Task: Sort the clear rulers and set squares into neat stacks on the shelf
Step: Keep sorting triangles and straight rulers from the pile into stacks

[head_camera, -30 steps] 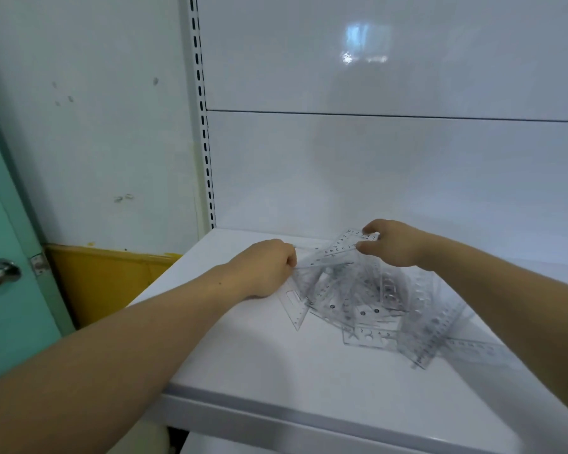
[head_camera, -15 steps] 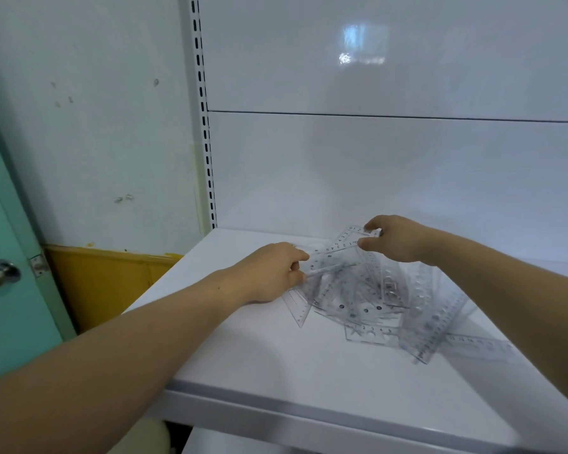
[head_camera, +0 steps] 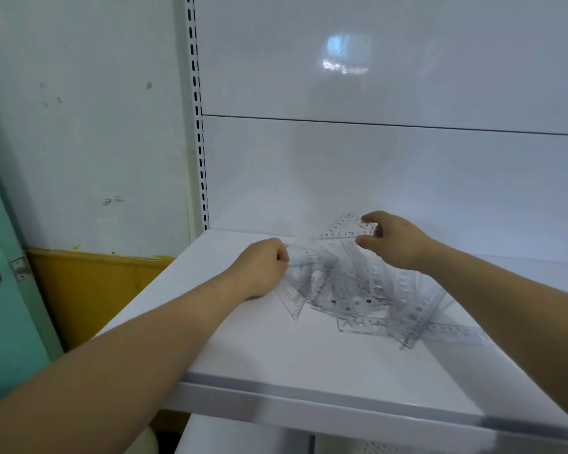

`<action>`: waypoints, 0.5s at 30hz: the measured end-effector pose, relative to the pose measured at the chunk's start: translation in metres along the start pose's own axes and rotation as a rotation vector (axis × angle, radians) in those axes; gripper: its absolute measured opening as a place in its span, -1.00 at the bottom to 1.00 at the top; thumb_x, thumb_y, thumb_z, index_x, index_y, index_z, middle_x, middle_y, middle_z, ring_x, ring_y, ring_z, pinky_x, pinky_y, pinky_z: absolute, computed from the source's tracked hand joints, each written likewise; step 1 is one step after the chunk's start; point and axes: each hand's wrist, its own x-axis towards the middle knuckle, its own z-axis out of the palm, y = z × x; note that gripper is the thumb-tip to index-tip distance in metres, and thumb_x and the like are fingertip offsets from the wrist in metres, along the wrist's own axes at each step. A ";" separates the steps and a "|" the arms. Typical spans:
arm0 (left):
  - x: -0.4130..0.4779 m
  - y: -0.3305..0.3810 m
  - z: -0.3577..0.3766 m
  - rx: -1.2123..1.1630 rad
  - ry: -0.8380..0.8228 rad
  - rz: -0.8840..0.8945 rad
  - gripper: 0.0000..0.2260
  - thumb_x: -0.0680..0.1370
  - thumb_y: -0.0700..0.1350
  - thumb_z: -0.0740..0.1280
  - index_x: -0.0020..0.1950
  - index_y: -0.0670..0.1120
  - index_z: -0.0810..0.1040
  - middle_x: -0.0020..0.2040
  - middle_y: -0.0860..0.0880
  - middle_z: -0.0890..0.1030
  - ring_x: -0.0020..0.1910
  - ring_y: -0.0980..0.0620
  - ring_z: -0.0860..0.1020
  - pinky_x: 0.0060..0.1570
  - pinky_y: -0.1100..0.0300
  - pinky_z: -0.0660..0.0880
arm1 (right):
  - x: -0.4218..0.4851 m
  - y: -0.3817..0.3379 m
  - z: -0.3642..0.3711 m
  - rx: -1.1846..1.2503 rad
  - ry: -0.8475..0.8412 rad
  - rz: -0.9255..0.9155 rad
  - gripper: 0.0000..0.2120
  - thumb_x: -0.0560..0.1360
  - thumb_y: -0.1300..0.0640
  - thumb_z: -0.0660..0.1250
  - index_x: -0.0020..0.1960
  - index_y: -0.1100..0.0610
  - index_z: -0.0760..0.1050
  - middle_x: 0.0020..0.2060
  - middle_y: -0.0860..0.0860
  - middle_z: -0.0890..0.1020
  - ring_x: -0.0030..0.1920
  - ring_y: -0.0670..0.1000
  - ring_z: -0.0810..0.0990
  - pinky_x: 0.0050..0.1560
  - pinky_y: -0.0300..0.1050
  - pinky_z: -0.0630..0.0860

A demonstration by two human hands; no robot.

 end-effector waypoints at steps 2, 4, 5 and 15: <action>-0.002 0.004 -0.002 -0.164 0.028 -0.039 -0.89 0.57 -0.23 0.15 -0.06 -0.06 0.42 -0.07 -0.05 0.57 -0.09 -0.05 0.51 -0.09 0.08 0.46 | -0.005 0.000 -0.002 0.046 0.077 -0.015 -0.52 0.54 -0.02 0.29 0.41 0.05 0.29 -0.18 -0.01 0.48 -0.21 -0.04 0.47 -0.21 -0.20 0.37; -0.004 0.009 -0.007 -0.285 0.040 -0.074 -0.86 0.59 -0.24 0.07 -0.02 -0.06 0.39 -0.07 -0.08 0.53 -0.16 -0.02 0.47 -0.22 0.12 0.42 | -0.011 -0.002 -0.006 0.082 0.147 -0.023 -0.53 0.54 0.00 0.30 0.41 0.04 0.29 -0.23 -0.01 0.48 -0.24 -0.08 0.46 -0.25 -0.25 0.36; -0.005 0.012 -0.009 -0.294 0.037 -0.073 -0.87 0.60 -0.21 0.06 0.02 -0.06 0.38 -0.08 -0.06 0.50 -0.19 0.02 0.43 -0.27 0.18 0.37 | -0.015 -0.004 -0.008 0.096 0.177 -0.024 -0.53 0.54 0.00 0.30 0.41 0.03 0.30 -0.23 -0.02 0.48 -0.24 -0.09 0.46 -0.26 -0.26 0.36; -0.030 0.034 -0.014 -0.070 -0.018 0.186 -0.70 0.58 0.07 0.25 0.23 -0.03 0.33 -0.18 0.03 0.43 -0.23 0.08 0.43 -0.25 0.20 0.35 | -0.086 0.000 -0.028 0.064 0.440 0.014 -0.51 0.52 0.04 0.32 0.42 -0.01 0.29 -0.21 -0.06 0.46 -0.17 -0.07 0.46 -0.07 -0.19 0.33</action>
